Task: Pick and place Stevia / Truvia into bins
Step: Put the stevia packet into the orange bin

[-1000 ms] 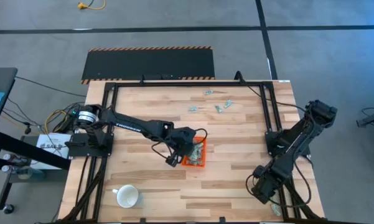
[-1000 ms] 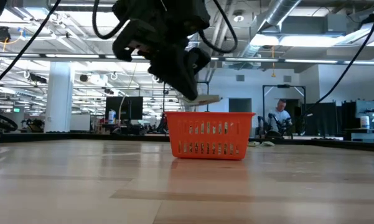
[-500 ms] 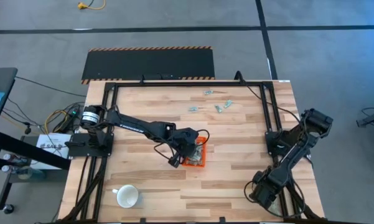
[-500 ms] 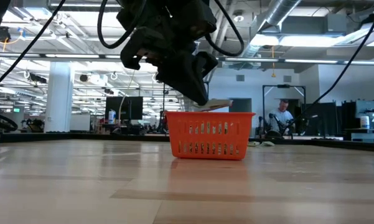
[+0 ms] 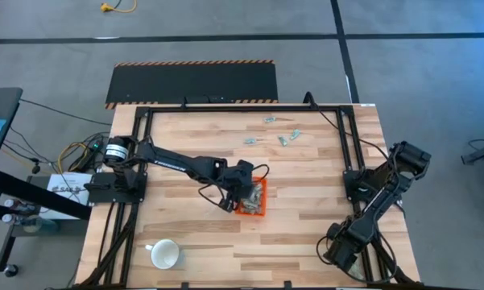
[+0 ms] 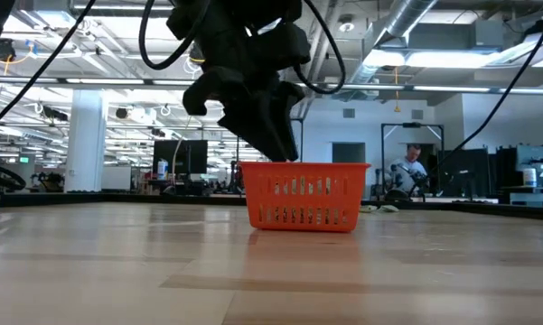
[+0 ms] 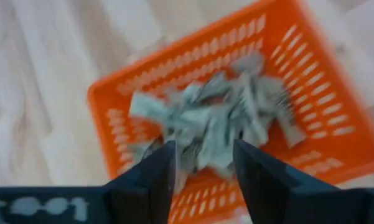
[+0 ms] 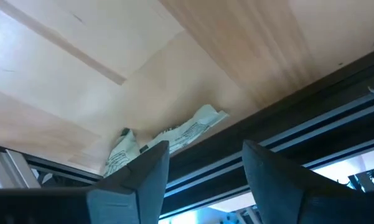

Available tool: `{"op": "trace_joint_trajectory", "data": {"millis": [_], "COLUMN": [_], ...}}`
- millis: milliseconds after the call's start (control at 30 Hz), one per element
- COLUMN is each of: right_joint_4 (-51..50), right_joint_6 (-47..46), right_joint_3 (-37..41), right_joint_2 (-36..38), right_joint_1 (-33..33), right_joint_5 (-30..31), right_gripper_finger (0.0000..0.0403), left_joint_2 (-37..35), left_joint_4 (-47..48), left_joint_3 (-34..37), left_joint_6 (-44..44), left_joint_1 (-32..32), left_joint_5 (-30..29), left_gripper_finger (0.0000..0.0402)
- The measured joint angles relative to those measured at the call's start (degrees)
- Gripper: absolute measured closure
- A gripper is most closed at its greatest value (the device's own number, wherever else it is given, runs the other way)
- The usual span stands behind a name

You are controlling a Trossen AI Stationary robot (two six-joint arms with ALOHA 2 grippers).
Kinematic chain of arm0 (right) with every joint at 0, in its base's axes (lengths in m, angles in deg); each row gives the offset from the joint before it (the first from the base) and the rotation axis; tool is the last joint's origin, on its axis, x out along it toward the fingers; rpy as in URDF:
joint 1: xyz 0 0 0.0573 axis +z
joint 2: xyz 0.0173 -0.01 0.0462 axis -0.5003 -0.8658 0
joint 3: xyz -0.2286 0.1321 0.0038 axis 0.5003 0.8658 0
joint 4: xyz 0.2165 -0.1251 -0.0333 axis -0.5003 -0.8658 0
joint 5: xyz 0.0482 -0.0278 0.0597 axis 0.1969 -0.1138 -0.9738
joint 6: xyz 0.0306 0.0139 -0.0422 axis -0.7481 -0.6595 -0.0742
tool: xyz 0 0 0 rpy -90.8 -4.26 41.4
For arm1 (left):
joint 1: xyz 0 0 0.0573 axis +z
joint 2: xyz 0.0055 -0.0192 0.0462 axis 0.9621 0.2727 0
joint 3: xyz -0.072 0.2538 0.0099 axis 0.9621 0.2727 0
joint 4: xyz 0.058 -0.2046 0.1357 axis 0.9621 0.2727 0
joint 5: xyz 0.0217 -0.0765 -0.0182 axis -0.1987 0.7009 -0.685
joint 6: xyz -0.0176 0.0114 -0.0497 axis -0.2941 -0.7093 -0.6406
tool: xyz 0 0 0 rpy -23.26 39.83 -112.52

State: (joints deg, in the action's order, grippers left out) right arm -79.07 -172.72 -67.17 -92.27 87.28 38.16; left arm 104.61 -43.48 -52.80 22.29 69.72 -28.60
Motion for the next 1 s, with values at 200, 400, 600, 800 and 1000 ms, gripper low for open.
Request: {"op": "trace_joint_trajectory", "data": {"millis": [200, 400, 600, 800, 1000], "right_joint_4": [0.4, 2.5, 2.9, 5.6, 5.6], "right_joint_6": [-1.8, -4.2, -3.2, 2.2, 6.1], "right_joint_3": [0.1, 0.1, 0.2, 1.1, 1.2], "right_joint_2": [0.0, -0.1, -0.6, -4.3, -5.7], "right_joint_1": [0.0, 0.0, 0.1, -0.9, -2.3], "right_joint_5": [0.0, -0.9, -1.2, -6.0, -7.5], "right_gripper_finger": [0.0217, 0.0220, 0.0220, 0.0225, 0.0231], "left_joint_2": [0.0, 0.0, 0.0, 0.0, 0.0], "left_joint_4": [2.6, 4.0, 4.1, 4.2, 4.2], "left_joint_3": [0.0, 0.0, 0.0, 0.0, 0.0], "left_joint_6": [-1.1, -1.6, -1.7, -2.0, -2.0], "left_joint_1": [0.0, 0.1, 0.1, 0.0, 0.0], "left_joint_5": [-0.3, -0.3, -0.3, -0.3, -0.3], "left_gripper_finger": [0.0234, 0.0232, 0.0232, 0.0232, 0.0232]}}
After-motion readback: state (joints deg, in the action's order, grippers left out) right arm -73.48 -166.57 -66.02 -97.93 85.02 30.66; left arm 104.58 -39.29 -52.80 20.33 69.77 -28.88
